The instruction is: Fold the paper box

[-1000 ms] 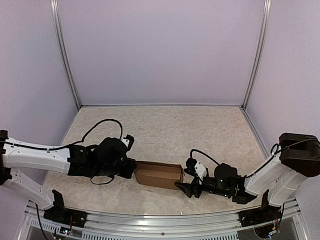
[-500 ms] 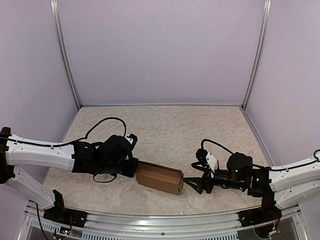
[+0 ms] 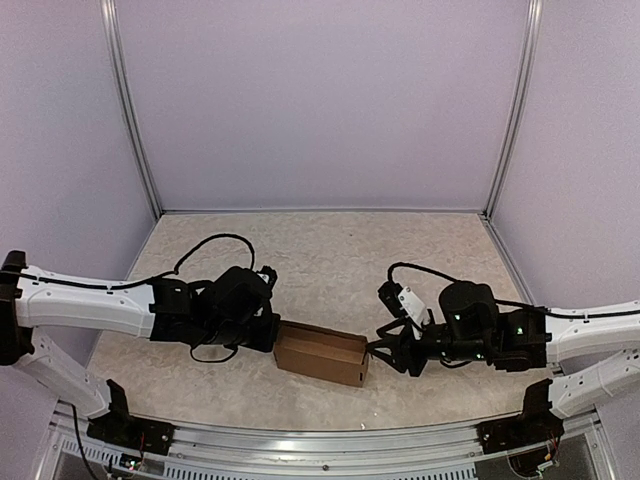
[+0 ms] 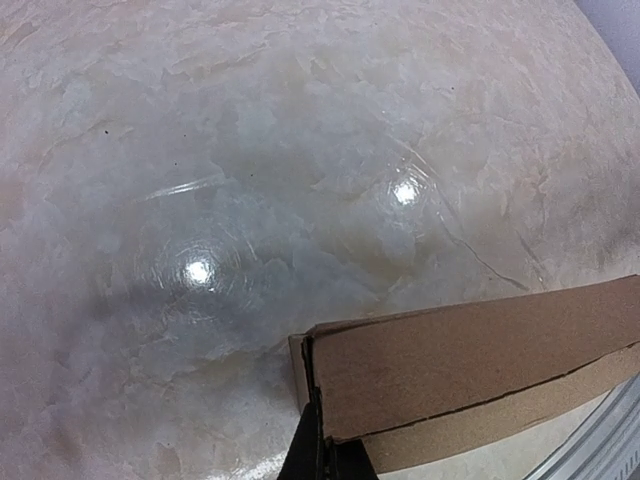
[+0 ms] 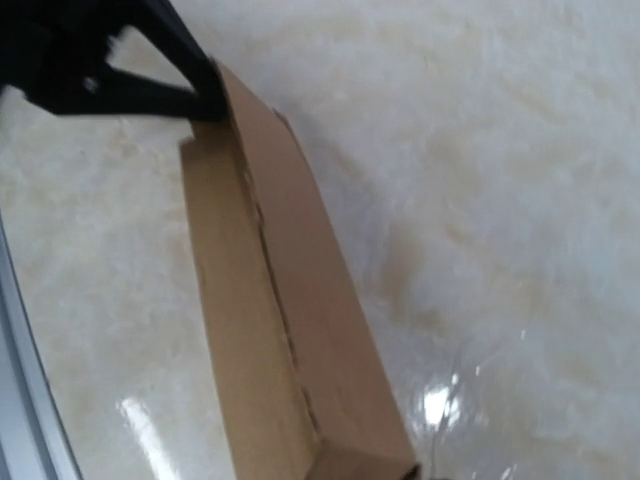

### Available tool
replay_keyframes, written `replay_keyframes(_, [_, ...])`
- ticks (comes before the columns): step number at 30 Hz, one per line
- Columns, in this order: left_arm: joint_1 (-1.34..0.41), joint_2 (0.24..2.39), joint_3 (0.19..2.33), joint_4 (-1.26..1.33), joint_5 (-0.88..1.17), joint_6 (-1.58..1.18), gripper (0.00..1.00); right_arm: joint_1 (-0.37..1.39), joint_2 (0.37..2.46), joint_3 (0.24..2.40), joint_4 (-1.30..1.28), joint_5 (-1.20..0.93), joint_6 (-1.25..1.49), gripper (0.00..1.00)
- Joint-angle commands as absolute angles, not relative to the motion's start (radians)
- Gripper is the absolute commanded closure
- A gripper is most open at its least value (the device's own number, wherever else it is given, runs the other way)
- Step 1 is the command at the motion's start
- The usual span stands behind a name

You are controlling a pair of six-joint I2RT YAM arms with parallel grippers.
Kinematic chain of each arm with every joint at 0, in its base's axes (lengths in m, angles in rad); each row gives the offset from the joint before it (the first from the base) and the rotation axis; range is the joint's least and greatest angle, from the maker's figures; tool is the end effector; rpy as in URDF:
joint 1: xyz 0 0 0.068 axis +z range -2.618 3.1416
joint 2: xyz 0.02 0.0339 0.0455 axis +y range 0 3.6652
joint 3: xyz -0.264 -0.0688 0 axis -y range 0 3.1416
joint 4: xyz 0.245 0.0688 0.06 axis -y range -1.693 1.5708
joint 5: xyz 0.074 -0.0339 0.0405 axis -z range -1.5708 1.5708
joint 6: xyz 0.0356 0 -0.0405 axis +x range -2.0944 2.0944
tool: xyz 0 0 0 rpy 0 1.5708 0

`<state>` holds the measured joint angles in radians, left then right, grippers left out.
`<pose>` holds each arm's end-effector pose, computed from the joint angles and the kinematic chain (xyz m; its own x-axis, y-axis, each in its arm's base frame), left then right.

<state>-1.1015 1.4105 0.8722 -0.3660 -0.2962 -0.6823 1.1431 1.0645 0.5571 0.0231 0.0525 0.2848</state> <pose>0.1385 -0.2502 0.2151 -0.7623 0.1698 -0.6245 0.3746 0.9027 -0.2118 0.0980 0.2105 0.2268 -0.4352 -0.2783 -0.8562 -0.7993 0.5571 0.2252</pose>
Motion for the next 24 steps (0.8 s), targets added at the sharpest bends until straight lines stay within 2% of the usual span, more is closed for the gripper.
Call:
replay_keyframes(1, [-1.116,1.447,0.869,-0.488,-0.251,-0.722,1.00,1.152,1.095,0.598,-0.099,0.070,0.373,0.60])
replay_keyframes(8, [-1.121,1.448,0.878,-0.494,-0.255,-0.727,1.00,1.165,1.114,0.626,-0.147,0.109,0.411,0.68])
replay_keyframes(17, [-1.123,1.446,0.881,-0.497,-0.262,-0.728,1.00,1.189,1.150,0.645,-0.145,0.124,0.457,0.73])
replay_keyframes(24, [-1.125,1.441,0.876,-0.500,-0.274,-0.730,1.00,1.200,1.182,0.667,-0.145,0.171,0.479,0.84])
